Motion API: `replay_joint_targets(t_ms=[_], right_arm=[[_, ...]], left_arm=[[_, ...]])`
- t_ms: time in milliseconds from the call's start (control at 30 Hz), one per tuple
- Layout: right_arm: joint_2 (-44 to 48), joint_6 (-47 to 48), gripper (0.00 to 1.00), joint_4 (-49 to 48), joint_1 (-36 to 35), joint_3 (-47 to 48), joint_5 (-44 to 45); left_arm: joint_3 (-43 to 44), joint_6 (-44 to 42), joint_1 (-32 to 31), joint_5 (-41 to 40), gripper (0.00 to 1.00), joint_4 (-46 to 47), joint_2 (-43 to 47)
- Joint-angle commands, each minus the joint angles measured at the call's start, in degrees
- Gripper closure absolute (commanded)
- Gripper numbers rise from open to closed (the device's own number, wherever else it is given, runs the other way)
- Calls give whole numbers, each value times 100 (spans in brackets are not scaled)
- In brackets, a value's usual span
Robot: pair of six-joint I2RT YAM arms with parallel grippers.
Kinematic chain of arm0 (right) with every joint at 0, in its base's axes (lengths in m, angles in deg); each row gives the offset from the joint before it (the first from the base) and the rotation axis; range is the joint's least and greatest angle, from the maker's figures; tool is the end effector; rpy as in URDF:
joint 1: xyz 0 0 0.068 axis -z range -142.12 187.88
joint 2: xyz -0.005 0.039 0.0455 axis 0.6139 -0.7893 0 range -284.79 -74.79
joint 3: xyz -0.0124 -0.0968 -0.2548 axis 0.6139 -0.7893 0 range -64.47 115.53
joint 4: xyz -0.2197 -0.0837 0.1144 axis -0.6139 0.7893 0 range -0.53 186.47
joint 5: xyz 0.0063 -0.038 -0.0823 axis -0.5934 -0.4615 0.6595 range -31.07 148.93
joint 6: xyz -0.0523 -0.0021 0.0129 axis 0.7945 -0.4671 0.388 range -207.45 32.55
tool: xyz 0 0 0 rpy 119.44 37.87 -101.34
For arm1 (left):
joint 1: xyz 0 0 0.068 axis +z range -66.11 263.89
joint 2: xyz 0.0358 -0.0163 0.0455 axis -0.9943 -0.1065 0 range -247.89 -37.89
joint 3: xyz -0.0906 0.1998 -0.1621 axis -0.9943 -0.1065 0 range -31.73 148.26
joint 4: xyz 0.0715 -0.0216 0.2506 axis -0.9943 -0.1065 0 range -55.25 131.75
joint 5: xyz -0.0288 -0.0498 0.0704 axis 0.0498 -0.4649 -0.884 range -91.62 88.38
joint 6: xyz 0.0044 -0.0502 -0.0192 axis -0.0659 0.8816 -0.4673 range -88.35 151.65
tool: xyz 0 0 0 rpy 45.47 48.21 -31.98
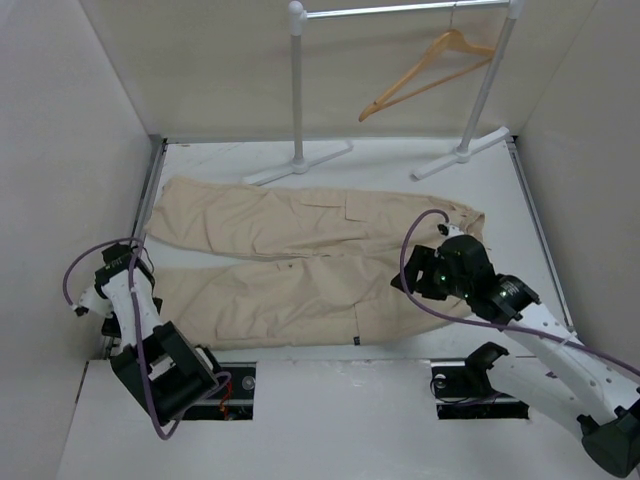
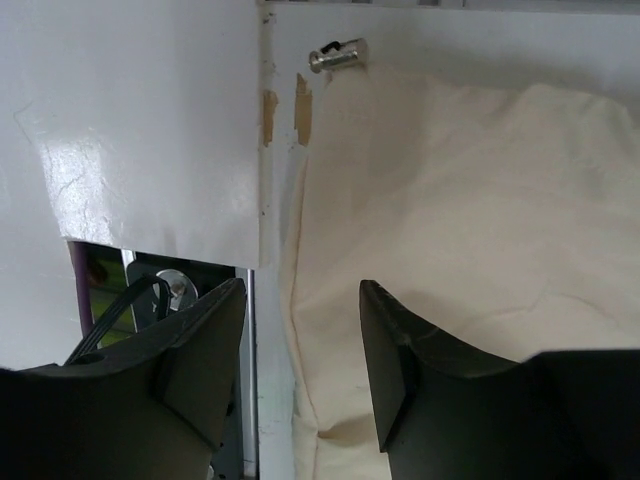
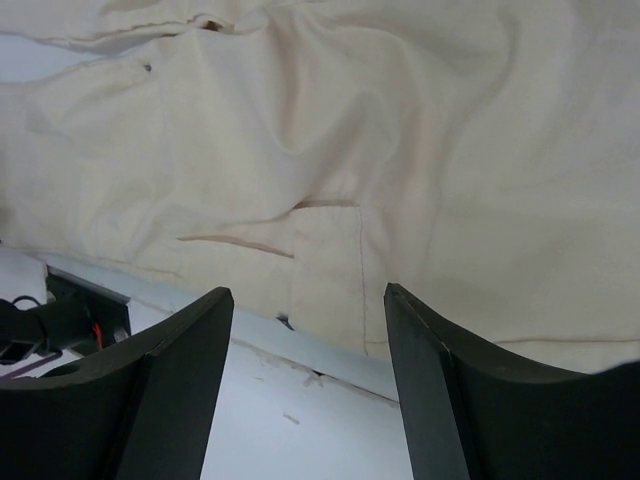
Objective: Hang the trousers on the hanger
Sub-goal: Fold the trousers at the center of the board.
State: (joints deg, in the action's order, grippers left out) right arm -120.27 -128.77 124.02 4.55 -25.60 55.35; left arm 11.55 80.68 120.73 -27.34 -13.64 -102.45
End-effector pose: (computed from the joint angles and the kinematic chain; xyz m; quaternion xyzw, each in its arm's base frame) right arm 0.1388 0.0939 0.2611 0.0506 0.9087 0.2732 0.3114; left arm 0.1358 0.1210 0.2157 -0.6786 0.6913 0.2078 0.1360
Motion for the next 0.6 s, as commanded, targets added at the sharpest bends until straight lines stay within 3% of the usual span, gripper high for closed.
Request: replay_joint_targets(t_ms=[0, 133, 300, 567], right_arm=[[161, 124, 31, 17, 172, 191, -152], [127, 159, 31, 70, 269, 296, -214], [56, 159, 31, 88, 260, 402, -249], [109, 291, 30, 447, 296, 647, -240]], left_arm=[[137, 150, -172, 143, 55, -367, 30], [-512, 641, -138, 655, 57, -147, 732], [-926, 1449, -156, 647, 57, -129, 1884], [-1533, 1952, -41, 752, 55, 169, 2333]])
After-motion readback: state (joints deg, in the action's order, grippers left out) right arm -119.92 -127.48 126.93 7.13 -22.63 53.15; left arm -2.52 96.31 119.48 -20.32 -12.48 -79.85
